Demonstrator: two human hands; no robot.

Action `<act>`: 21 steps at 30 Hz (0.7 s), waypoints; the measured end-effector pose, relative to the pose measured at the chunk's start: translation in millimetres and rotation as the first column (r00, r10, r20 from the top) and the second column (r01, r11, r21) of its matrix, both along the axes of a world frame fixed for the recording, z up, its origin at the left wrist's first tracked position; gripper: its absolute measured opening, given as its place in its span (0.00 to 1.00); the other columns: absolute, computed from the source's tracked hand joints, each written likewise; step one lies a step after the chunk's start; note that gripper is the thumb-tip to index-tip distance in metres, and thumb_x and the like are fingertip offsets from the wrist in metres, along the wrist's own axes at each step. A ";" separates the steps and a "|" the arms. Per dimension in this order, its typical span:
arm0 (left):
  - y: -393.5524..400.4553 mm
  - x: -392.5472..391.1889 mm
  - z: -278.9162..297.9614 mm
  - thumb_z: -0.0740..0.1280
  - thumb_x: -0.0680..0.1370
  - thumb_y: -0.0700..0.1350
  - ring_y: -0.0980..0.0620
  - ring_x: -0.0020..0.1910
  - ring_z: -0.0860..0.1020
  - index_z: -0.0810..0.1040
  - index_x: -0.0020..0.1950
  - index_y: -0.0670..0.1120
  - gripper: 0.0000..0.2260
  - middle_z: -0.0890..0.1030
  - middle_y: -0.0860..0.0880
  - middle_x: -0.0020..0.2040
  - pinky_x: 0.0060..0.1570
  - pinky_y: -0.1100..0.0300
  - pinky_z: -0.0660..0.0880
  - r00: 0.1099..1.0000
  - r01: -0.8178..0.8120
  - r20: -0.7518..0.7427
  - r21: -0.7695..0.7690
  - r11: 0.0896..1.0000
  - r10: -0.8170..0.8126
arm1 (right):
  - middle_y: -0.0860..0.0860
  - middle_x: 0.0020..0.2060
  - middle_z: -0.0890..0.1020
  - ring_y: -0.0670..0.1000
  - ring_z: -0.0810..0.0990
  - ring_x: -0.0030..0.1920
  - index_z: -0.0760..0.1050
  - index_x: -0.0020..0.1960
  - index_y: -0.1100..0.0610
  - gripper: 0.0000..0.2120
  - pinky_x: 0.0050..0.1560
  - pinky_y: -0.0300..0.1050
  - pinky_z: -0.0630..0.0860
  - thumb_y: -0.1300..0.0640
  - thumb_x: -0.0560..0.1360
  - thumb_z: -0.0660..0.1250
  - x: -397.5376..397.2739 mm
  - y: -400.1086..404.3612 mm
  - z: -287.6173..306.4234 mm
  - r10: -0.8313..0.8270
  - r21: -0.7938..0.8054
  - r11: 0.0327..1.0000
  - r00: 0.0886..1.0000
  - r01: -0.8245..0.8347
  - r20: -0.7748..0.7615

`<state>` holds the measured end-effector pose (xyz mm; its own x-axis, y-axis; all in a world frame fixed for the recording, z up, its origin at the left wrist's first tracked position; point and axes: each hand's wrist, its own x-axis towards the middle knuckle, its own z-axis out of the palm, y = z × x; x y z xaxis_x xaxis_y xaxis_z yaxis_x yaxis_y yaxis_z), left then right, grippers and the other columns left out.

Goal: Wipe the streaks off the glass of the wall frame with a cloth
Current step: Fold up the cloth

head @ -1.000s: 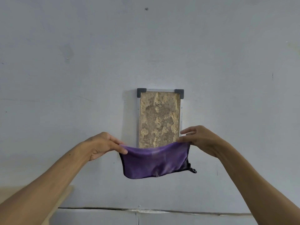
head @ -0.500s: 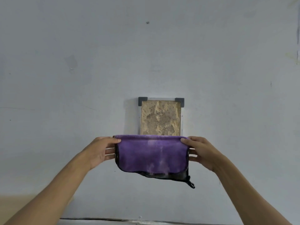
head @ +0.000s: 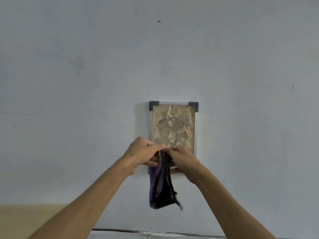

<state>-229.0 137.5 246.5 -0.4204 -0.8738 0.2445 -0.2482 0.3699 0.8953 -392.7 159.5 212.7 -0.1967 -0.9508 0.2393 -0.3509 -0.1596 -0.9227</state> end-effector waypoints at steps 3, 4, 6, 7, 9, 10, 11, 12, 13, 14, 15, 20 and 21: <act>3.0 2.4 9.6 0.65 0.83 0.50 0.46 0.51 0.87 0.84 0.57 0.39 0.16 0.87 0.42 0.51 0.58 0.52 0.82 0.986 0.158 -0.067 0.106 0.982 -0.151 | 0.53 0.50 0.88 0.55 0.87 0.53 0.84 0.56 0.53 0.28 0.58 0.55 0.84 0.33 0.82 0.57 -1.5 5.8 4.8 0.116 0.029 0.992 0.963 -0.127 0.242; 2.4 6.7 11.5 0.65 0.83 0.49 0.46 0.53 0.86 0.83 0.59 0.39 0.15 0.87 0.41 0.53 0.59 0.52 0.81 0.974 0.211 -0.110 0.138 0.968 -0.196 | 0.53 0.50 0.88 0.53 0.87 0.53 0.84 0.57 0.54 0.28 0.57 0.53 0.84 0.32 0.80 0.60 -3.4 8.7 5.7 0.162 0.009 0.985 0.944 -0.172 0.287; -2.5 16.3 11.2 0.67 0.82 0.44 0.48 0.55 0.85 0.84 0.59 0.39 0.11 0.86 0.42 0.55 0.58 0.55 0.81 0.962 0.237 -0.160 0.085 0.968 -0.222 | 0.54 0.49 0.87 0.51 0.85 0.50 0.82 0.57 0.59 0.20 0.49 0.44 0.83 0.42 0.80 0.69 -6.4 14.4 5.3 0.224 -0.067 0.974 0.939 -0.214 0.262; -6.5 20.2 8.5 0.68 0.81 0.44 0.49 0.55 0.85 0.85 0.57 0.41 0.10 0.87 0.42 0.54 0.57 0.56 0.81 0.974 0.162 -0.158 -0.003 0.987 -0.161 | 0.54 0.47 0.86 0.51 0.84 0.47 0.82 0.57 0.61 0.15 0.44 0.41 0.81 0.49 0.80 0.70 -7.5 14.9 4.7 0.217 -0.094 0.975 0.945 -0.200 0.244; -20.9 27.7 -5.4 0.75 0.76 0.52 0.47 0.54 0.84 0.83 0.56 0.44 0.14 0.85 0.43 0.53 0.54 0.56 0.82 0.989 -0.080 -0.131 -0.114 0.990 0.065 | 0.55 0.44 0.84 0.50 0.82 0.45 0.82 0.58 0.61 0.11 0.42 0.42 0.79 0.55 0.82 0.69 -7.2 16.3 5.5 0.182 -0.101 0.982 0.946 -0.161 0.268; -25.8 31.5 -14.0 0.78 0.72 0.58 0.48 0.55 0.83 0.81 0.58 0.45 0.22 0.84 0.45 0.54 0.55 0.54 0.81 0.987 -0.125 -0.110 -0.064 0.990 0.118 | 0.55 0.44 0.83 0.51 0.82 0.44 0.82 0.58 0.62 0.11 0.43 0.43 0.79 0.56 0.82 0.68 -7.2 15.7 5.7 0.188 -0.094 0.982 0.931 -0.167 0.312; -29.3 34.6 -23.7 0.79 0.68 0.62 0.47 0.56 0.83 0.80 0.60 0.44 0.30 0.84 0.45 0.56 0.58 0.52 0.80 0.994 -0.064 -0.084 0.050 0.997 0.068 | 0.56 0.44 0.83 0.52 0.82 0.44 0.82 0.58 0.63 0.11 0.45 0.46 0.79 0.56 0.82 0.67 -7.2 15.7 5.9 0.212 -0.092 0.977 0.906 -0.192 0.367; -33.0 36.5 -35.0 0.79 0.67 0.63 0.46 0.57 0.83 0.80 0.62 0.43 0.33 0.85 0.44 0.57 0.62 0.49 0.79 0.995 0.065 -0.093 0.193 0.979 -0.048 | 0.57 0.44 0.84 0.53 0.83 0.44 0.82 0.57 0.63 0.11 0.46 0.47 0.80 0.55 0.83 0.67 -7.0 16.5 6.1 0.239 -0.093 0.971 0.878 -0.220 0.414; -34.0 36.6 -45.9 0.79 0.69 0.62 0.45 0.57 0.83 0.81 0.63 0.41 0.32 0.85 0.44 0.58 0.65 0.47 0.78 0.975 0.205 -0.143 0.311 0.928 -0.167 | 0.57 0.43 0.84 0.53 0.83 0.43 0.81 0.57 0.62 0.11 0.45 0.46 0.81 0.55 0.83 0.67 -6.7 17.0 5.3 0.262 -0.090 0.964 0.855 -0.249 0.447; -33.7 35.7 -53.0 0.77 0.72 0.59 0.44 0.56 0.82 0.82 0.64 0.41 0.28 0.85 0.43 0.58 0.64 0.47 0.77 0.945 0.303 -0.232 0.352 0.885 -0.232 | 0.56 0.43 0.84 0.52 0.84 0.43 0.81 0.57 0.60 0.10 0.44 0.45 0.82 0.54 0.83 0.66 -5.7 17.1 4.2 0.278 -0.081 0.959 0.843 -0.272 0.460; -34.2 34.6 -57.9 0.76 0.74 0.56 0.44 0.55 0.82 0.82 0.64 0.41 0.24 0.85 0.43 0.56 0.61 0.49 0.78 0.913 0.358 -0.327 0.361 0.861 -0.243 | 0.56 0.44 0.85 0.52 0.84 0.44 0.81 0.58 0.58 0.10 0.44 0.46 0.83 0.54 0.84 0.65 -4.9 16.5 1.3 0.281 -0.066 0.957 0.843 -0.283 0.458; -37.4 25.5 -52.7 0.72 0.78 0.54 0.51 0.49 0.85 0.87 0.55 0.48 0.13 0.88 0.47 0.51 0.51 0.55 0.83 0.959 0.028 -0.283 0.096 0.995 0.000 | 0.58 0.56 0.85 0.56 0.86 0.52 0.77 0.63 0.54 0.11 0.49 0.51 0.83 0.51 0.85 0.62 -7.8 11.0 -11.7 0.204 0.026 0.974 0.919 -0.226 0.336; -37.5 24.6 -49.4 0.72 0.78 0.54 0.51 0.51 0.85 0.87 0.53 0.49 0.11 0.88 0.48 0.50 0.53 0.54 0.83 0.967 -0.042 -0.251 0.007 0.999 0.042 | 0.58 0.56 0.86 0.57 0.86 0.52 0.77 0.63 0.54 0.10 0.48 0.51 0.83 0.51 0.85 0.62 -8.5 10.6 -13.2 0.194 0.035 0.976 0.928 -0.216 0.317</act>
